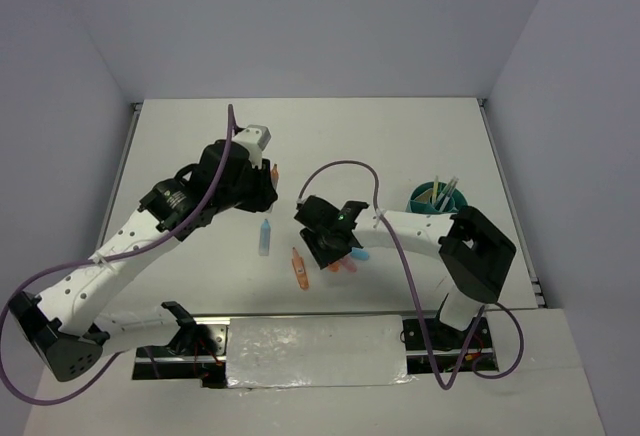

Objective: Sort the stationery into containers
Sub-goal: Pick up the pen cap from the center of the board.

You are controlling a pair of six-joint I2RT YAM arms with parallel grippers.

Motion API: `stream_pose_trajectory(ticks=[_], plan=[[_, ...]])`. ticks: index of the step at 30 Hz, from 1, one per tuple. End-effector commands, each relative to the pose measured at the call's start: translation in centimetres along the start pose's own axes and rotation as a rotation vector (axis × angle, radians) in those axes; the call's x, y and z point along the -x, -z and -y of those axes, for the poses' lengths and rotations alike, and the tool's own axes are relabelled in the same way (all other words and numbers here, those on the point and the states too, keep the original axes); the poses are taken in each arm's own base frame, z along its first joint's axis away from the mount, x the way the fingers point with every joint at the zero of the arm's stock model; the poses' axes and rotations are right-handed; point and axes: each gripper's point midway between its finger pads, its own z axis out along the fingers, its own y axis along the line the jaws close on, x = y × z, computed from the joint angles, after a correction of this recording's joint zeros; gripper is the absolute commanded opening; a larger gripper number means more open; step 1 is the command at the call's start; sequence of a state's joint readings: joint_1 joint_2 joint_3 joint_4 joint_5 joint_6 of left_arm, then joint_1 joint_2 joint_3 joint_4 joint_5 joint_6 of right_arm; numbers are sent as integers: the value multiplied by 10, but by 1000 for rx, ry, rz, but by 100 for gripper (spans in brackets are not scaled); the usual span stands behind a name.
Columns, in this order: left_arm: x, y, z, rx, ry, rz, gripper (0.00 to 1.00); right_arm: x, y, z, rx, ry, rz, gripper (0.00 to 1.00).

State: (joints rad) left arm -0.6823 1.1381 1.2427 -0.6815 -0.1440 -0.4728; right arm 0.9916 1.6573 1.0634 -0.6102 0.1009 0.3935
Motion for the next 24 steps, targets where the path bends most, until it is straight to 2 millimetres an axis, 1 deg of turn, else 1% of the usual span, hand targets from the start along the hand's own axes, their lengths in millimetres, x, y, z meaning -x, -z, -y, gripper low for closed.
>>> stream_pose_trajectory(ticks=[1,9,13,21,23,24], plan=[[6,10,8,-56,4,28,0,18,-4,-6,4,20,54,48],[8,14,14,-87,2,32,0,18,-18,-5,-8,50,40,48],[6,15,15,-95,3,23,0,13,-27,-4,-13,54,13,47],[2,16,15,-102,3,15,0,6,-34,-4,-10,45,1,47],[2,16,16,-105,3,16,0,5,-36,-5,-10,48,-7,43],[2,16,16,-107,2,15,0,6,-36,-6,-7,47,-8,36]])
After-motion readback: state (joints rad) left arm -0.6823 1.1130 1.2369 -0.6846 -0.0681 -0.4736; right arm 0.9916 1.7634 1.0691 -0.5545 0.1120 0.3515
